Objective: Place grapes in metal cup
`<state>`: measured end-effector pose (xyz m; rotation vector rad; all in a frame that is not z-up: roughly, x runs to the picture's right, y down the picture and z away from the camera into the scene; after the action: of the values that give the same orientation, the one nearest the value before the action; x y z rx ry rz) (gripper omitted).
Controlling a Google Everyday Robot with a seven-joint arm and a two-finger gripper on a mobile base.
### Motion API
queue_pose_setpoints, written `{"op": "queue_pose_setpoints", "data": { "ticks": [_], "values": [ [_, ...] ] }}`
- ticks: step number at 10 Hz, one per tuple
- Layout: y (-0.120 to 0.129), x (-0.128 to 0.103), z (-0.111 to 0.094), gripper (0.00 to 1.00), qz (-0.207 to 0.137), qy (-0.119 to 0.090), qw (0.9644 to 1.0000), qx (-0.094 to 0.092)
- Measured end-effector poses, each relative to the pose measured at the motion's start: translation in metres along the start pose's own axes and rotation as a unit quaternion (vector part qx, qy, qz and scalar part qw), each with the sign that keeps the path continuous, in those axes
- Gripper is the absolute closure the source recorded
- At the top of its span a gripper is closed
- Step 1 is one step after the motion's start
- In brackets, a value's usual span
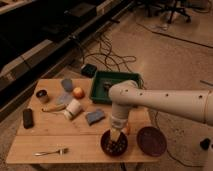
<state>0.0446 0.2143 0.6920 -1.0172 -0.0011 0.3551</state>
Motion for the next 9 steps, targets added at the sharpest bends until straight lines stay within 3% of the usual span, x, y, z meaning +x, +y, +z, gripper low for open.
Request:
{"op": "queue_pose_setpoints", "data": {
  "ticks": [3,5,7,9],
  "values": [
    [0.001,-0.004,-0.055,1.0,0.005,-0.046,0.9989,0.003],
    [-0.006,-0.015,-0.102,1.0,0.002,-0.068,0.9974,0.026],
    [-0.023,-0.036,-0.132,1.0,-0.004,-0.082,0.9956,0.045],
    [-0.035,-0.062,-0.143,1.0,-0.022,-0.09,0.9945,0.05]
  ]
}}
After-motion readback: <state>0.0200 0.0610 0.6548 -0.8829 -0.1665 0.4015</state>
